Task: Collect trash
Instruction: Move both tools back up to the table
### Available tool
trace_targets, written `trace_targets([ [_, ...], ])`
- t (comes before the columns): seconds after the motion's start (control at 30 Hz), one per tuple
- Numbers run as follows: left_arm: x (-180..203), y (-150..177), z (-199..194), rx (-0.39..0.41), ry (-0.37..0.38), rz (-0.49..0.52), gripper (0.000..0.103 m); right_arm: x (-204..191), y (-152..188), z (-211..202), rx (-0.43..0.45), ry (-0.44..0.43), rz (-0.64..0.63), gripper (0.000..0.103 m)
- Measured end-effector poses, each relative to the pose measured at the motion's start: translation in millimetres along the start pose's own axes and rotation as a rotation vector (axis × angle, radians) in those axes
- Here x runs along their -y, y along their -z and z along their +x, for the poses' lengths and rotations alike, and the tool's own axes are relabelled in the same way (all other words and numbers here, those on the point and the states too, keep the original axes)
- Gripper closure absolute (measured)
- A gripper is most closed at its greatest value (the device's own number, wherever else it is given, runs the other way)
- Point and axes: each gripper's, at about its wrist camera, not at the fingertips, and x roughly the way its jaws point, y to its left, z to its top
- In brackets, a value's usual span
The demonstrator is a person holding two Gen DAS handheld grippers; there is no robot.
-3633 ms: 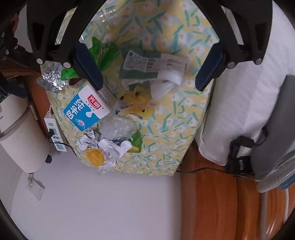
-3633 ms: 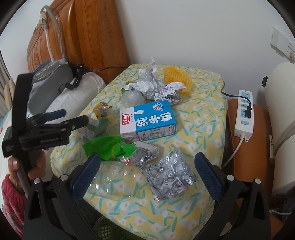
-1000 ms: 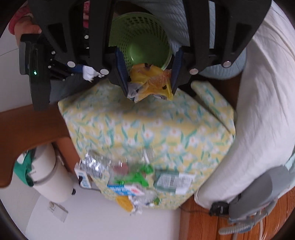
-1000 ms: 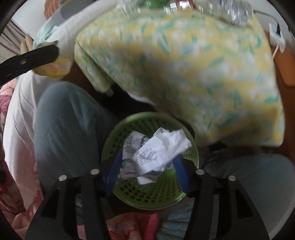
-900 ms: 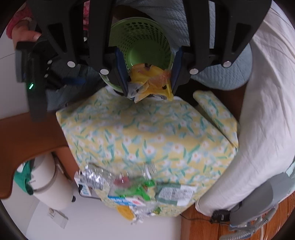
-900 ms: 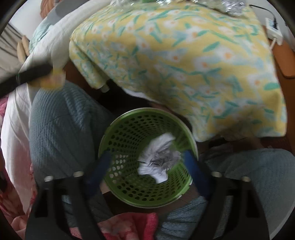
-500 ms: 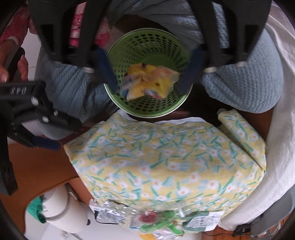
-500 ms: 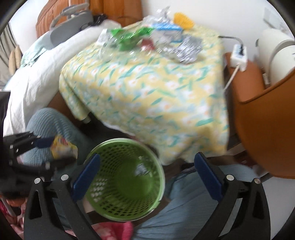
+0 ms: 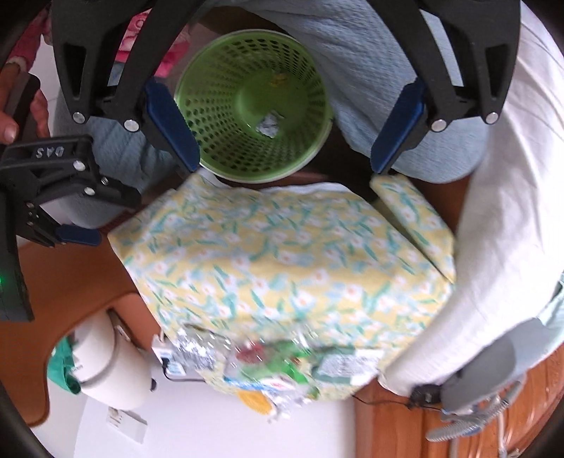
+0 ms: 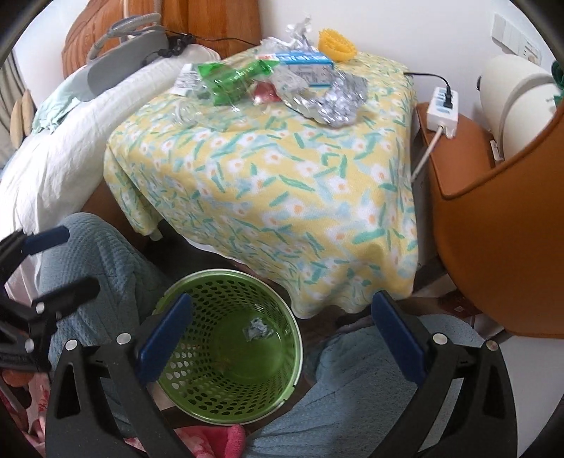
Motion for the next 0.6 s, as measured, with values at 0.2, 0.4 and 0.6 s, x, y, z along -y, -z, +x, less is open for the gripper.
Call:
trace_targets([
  [0.2, -28.3, -41.8, -16.0, 0.072, -0.032, -0.037, 0.008, -12.4, -57.5, -28.6, 0.152, -0.016, -0.067, 0.003],
  [0.4, -57.3, -112.8, -20.6, 0.174, -0.088, -0.057, 0.008, 1.3, -171.9, -32.3, 0.284, 0.044, -0.081, 0.003],
  [0.6, -72.9, -172.7, -2.0, 0.222, -0.103, -0.087, 0.008, 66.3, -286.3, 20.7, 0.283, 0.062, 0.104, 0.003],
])
